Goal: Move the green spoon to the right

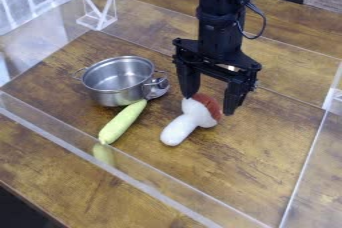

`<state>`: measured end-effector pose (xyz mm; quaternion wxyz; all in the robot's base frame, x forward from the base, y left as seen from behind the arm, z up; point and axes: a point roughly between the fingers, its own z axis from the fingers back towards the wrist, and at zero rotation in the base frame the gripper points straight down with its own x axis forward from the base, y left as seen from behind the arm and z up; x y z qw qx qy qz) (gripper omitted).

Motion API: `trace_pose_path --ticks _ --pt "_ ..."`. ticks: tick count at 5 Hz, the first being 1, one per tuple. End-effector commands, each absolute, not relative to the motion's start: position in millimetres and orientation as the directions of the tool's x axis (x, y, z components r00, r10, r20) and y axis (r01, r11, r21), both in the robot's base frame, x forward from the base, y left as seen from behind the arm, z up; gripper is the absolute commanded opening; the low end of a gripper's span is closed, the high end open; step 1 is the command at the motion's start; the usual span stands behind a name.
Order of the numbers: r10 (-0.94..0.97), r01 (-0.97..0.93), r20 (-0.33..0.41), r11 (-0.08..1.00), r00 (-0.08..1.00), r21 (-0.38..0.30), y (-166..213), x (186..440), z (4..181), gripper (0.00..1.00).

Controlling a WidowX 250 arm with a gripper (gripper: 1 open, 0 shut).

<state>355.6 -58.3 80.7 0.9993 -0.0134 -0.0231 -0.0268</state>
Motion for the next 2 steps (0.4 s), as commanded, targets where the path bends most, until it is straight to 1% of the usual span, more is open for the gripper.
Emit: trace_pose_path --ticks 1,2 --pt "-0.081 0.083 0.099 0.996 0.992 -0.015 -48 349 95.5 1.00" --pt "-0.098 0.099 0.104 0.995 0.990 0.002 -26 335 90.8 1.00"
